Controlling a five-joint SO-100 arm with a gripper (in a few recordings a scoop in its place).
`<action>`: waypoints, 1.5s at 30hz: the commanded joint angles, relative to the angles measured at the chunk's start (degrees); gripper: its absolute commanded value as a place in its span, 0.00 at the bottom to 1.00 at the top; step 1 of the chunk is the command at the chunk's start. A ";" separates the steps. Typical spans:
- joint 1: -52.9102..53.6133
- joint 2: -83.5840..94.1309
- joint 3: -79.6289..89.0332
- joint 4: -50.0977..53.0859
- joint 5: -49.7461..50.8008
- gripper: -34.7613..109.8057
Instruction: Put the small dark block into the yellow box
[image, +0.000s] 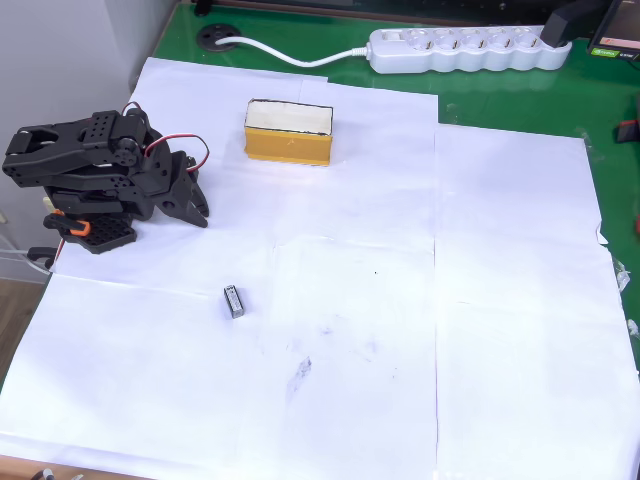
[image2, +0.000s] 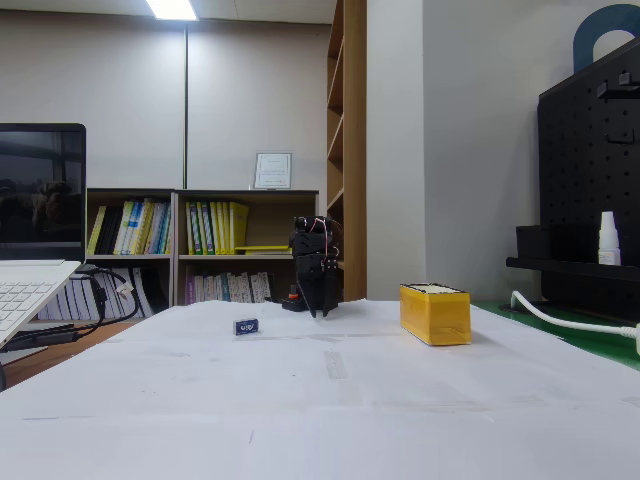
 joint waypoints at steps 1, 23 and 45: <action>1.05 -1.05 1.05 5.19 -0.79 0.25; 0.79 -1.05 1.05 5.10 -0.79 0.25; 7.73 52.73 55.72 5.01 23.73 0.26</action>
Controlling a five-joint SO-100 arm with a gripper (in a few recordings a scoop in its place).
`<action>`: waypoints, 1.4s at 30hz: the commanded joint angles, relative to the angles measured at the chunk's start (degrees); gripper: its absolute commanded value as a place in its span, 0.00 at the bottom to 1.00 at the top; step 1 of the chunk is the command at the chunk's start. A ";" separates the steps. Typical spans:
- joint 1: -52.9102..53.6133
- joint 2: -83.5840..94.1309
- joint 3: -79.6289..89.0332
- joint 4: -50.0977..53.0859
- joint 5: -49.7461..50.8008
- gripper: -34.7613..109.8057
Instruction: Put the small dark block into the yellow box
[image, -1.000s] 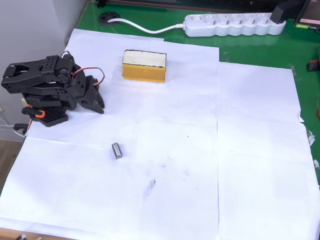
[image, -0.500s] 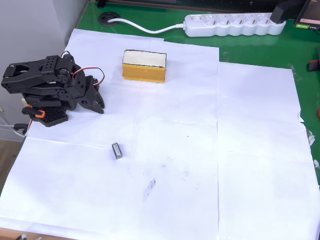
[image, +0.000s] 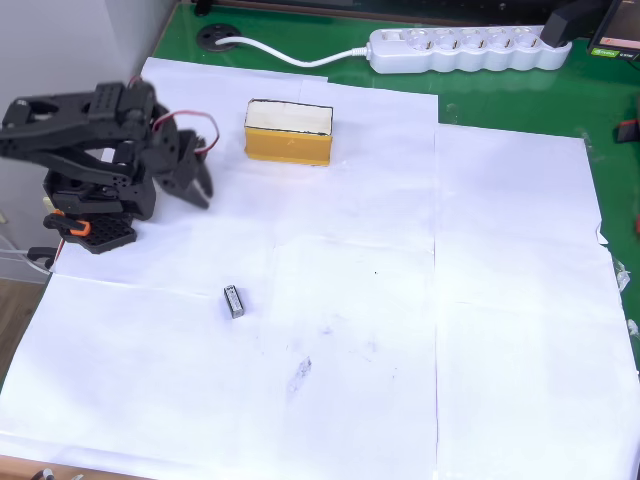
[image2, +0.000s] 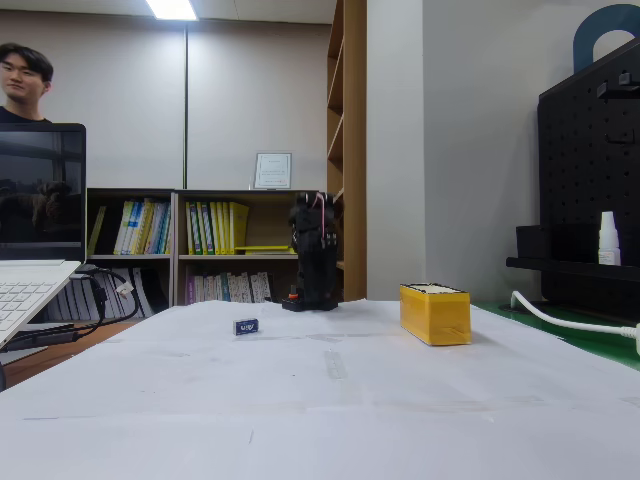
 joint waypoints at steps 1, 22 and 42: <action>5.80 13.62 17.93 5.10 3.34 0.27; 31.03 49.13 44.38 8.09 1.58 0.42; 36.30 63.54 50.01 3.34 -0.97 0.39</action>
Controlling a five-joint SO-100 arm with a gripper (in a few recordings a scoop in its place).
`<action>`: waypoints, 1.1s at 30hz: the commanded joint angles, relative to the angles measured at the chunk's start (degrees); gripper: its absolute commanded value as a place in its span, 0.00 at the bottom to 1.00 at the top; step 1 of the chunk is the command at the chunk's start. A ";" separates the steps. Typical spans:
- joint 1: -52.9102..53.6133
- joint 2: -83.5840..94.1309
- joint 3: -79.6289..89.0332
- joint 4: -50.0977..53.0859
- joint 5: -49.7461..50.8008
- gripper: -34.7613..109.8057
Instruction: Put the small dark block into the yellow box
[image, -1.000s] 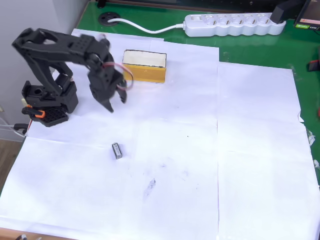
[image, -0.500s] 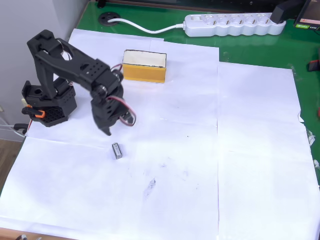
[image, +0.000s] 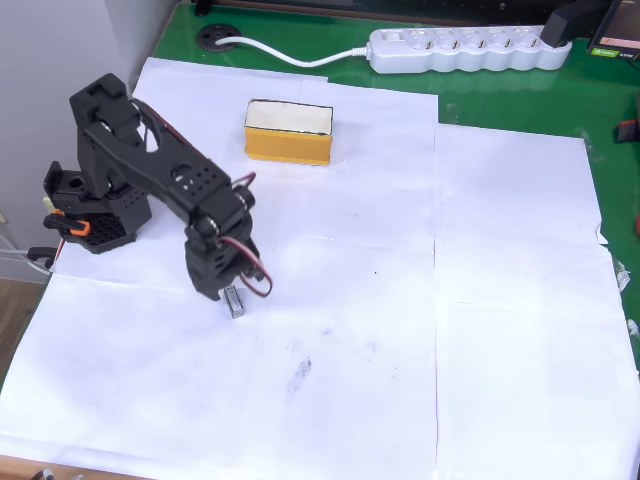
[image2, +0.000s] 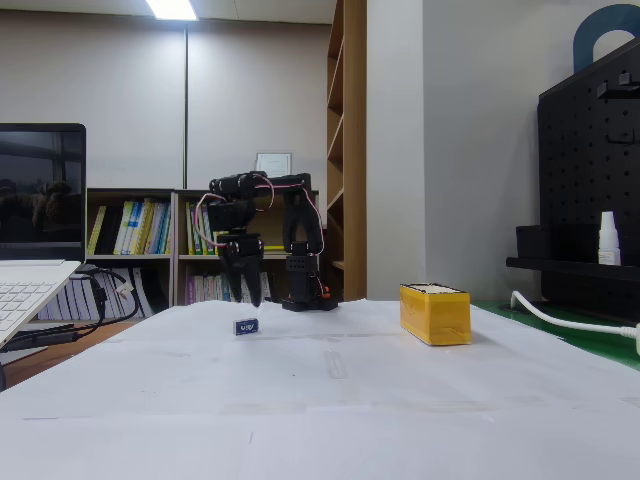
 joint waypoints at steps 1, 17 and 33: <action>0.97 0.26 5.10 0.00 -0.97 0.39; 0.26 4.92 3.60 -4.66 -2.81 0.36; 0.79 3.60 -5.54 -9.49 -8.09 0.34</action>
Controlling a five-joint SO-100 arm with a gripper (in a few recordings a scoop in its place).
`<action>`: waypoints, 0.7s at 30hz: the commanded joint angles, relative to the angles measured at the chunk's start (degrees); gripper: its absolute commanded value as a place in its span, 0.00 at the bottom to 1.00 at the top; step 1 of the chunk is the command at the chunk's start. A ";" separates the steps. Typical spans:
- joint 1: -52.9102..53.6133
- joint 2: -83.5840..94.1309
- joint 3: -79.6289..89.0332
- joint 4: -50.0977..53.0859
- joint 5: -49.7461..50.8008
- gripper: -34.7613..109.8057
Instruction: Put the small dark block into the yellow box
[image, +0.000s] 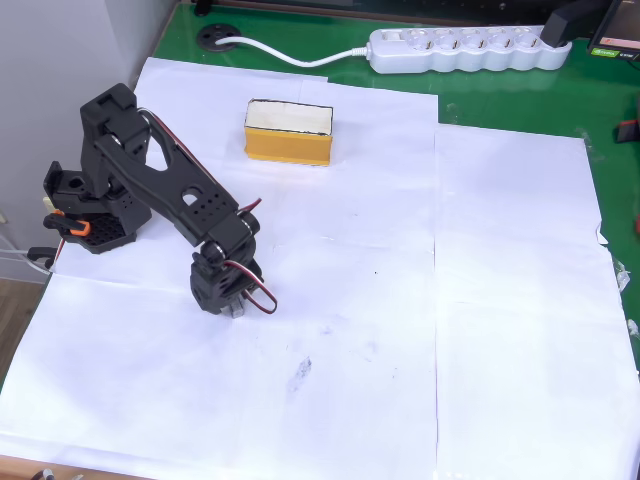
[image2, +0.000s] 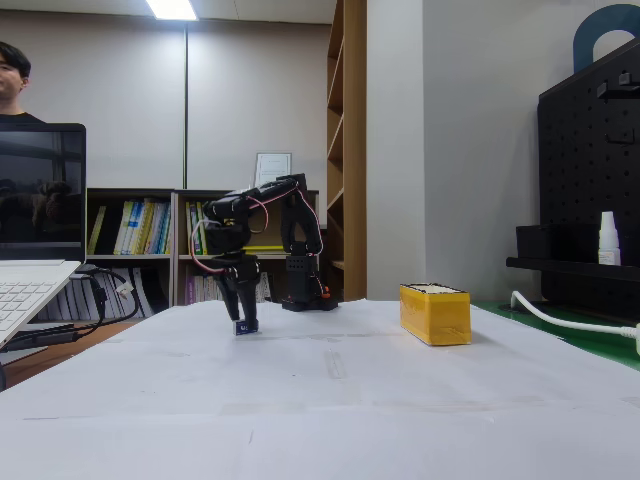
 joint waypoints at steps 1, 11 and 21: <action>0.79 -1.32 -0.18 -0.97 -0.44 0.34; -0.44 -2.20 -1.93 -2.55 0.26 0.27; -0.88 -3.78 -1.93 -3.25 0.44 0.24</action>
